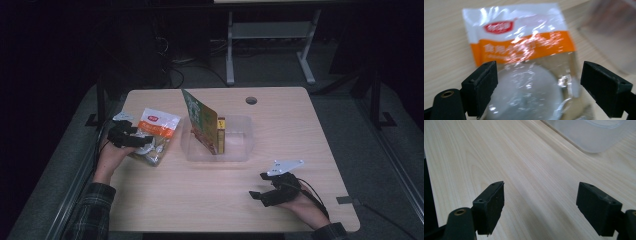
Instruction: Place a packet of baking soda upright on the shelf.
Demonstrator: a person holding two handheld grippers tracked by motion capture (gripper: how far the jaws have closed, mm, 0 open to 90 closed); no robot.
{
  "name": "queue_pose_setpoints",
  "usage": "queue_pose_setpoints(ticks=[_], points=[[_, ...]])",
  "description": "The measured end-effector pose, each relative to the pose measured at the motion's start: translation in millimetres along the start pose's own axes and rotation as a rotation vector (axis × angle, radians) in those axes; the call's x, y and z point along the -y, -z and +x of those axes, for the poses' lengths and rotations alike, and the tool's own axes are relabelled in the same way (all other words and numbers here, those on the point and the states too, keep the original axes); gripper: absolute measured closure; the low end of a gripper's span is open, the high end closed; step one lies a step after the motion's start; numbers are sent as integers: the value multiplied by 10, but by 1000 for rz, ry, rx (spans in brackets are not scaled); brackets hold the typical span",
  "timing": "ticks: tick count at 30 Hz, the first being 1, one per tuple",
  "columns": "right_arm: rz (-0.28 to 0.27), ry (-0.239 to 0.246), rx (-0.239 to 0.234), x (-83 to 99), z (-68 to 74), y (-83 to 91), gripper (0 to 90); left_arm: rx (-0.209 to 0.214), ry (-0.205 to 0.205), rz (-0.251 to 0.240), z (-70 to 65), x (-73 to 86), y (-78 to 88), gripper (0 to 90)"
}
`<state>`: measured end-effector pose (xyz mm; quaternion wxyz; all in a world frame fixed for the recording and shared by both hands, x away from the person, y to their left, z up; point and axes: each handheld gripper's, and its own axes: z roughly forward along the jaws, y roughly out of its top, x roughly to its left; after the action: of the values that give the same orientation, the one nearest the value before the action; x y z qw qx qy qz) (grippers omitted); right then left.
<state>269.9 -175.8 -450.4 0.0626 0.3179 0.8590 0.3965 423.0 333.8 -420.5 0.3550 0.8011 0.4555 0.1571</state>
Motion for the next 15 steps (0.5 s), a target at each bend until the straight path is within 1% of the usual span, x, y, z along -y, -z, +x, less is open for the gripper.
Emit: queue_pose_setpoints(ticks=[1, 2, 3, 4, 5, 7, 8, 9, 10, 12, 14, 15], points=[[-1, -3, 0, 2, 1, 4, 220, -9, 13, 4, 61, 16, -24, 137], [-3, -5, 1, 6, -1, 9, 220, -14, 13, 9, 98, 23, -36, 138], [-6, -2, 3, 11, -4, 9, 220, -14, 34, 8, 130, 39, -64, 137], [-6, -2, 5, 17, -6, 12, 220, -19, 31, 18, 175, 55, -84, 137], [-3, -11, 5, 20, -1, 18, 219, -17, 47, 21, 207, 75, -112, 137], [-4, -13, 11, 33, 2, 24, 219, -11, 64, 37, 273, 125, -176, 137], [-2, -21, 12, 41, 13, 31, 219, -9, 64, 44, 293, 140, -193, 137], [0, -22, 12, 45, 19, 35, 219, -3, 73, 43, 309, 158, -220, 138], [1, -17, 15, 55, 22, 39, 219, 12, 81, 45, 327, 176, -249, 142], [1, -19, 22, 72, 29, 51, 219, 52, 111, 30, 358, 194, -284, 144], [1, -31, 27, 86, 31, 71, 219, 95, 108, 16, 365, 205, -316, 179], [0, -31, 32, 96, 29, 82, 219, 116, 120, 16, 369, 213, -328, 203]])
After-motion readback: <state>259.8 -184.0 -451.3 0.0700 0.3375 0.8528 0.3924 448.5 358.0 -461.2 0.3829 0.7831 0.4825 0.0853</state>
